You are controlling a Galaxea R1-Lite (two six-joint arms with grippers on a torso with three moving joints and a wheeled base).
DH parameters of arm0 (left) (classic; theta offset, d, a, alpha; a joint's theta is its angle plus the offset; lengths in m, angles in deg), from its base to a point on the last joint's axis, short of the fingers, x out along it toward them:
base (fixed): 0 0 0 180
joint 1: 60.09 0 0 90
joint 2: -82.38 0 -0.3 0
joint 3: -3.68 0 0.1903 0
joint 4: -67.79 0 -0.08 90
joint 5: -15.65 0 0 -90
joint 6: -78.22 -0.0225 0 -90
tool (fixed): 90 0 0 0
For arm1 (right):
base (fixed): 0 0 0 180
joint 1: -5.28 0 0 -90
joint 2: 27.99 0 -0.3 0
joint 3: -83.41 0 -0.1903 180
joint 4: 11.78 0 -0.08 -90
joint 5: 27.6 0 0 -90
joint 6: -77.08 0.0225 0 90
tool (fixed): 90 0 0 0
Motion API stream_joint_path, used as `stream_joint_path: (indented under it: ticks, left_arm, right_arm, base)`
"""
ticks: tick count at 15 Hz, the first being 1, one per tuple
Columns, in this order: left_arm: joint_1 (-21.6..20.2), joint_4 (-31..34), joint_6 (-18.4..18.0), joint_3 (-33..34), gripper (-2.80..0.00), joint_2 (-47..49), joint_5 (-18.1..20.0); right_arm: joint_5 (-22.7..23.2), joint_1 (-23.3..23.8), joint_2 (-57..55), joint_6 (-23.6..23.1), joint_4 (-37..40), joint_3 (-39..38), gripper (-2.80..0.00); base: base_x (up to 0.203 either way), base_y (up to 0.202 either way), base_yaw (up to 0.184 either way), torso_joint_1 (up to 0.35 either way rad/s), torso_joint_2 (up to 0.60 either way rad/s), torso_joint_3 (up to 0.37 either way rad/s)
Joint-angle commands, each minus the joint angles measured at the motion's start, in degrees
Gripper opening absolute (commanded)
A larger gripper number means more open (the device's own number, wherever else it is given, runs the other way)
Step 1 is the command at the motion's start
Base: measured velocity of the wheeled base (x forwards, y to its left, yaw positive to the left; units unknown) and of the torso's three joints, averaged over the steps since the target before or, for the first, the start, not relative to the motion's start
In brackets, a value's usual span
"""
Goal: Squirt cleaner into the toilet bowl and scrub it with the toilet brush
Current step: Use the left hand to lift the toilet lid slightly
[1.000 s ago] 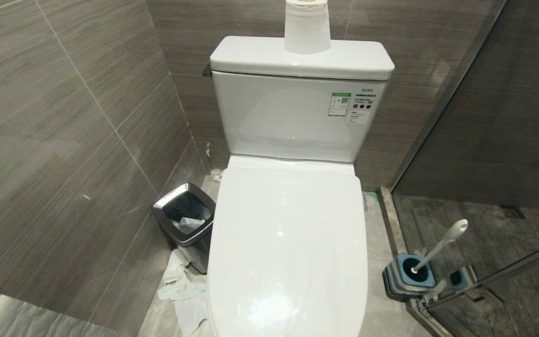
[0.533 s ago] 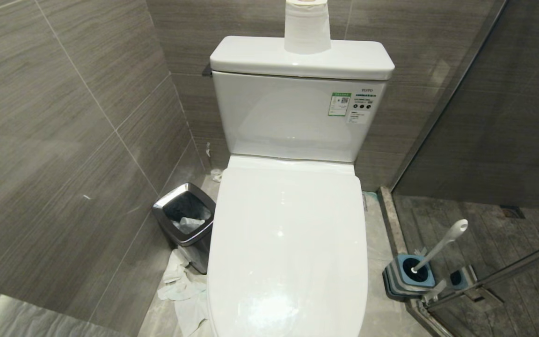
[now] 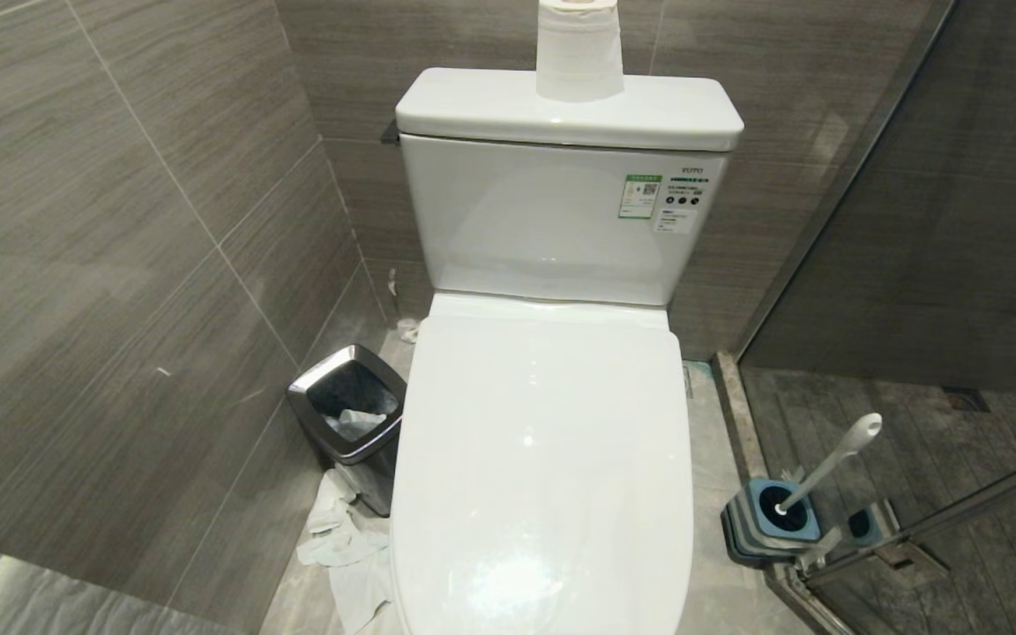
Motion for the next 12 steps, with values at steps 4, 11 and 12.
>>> stream_joint_path:
  ticks: [4,11,12]
  left_arm:
    - [0.02,0.00,0.15,0.26,-2.80,0.02,0.00]
    - [-0.06,0.11,0.57,0.09,-2.80,0.02,0.05]
    - [-0.06,0.42,-0.01,0.01,-2.80,0.02,0.35]
  right_arm:
    - [0.02,-0.01,0.00,0.00,-0.02,-0.35,-2.80]
    - [0.02,-0.01,0.00,0.00,-0.02,-0.35,-2.80]
    - [0.02,-0.01,0.00,0.00,-0.02,-0.35,-2.80]
  base:
    - [0.000,0.000,0.000,0.000,0.00,0.000]
    - [0.000,0.000,0.000,0.000,0.00,0.000]
    - [0.000,0.000,0.000,0.000,0.00,0.000]
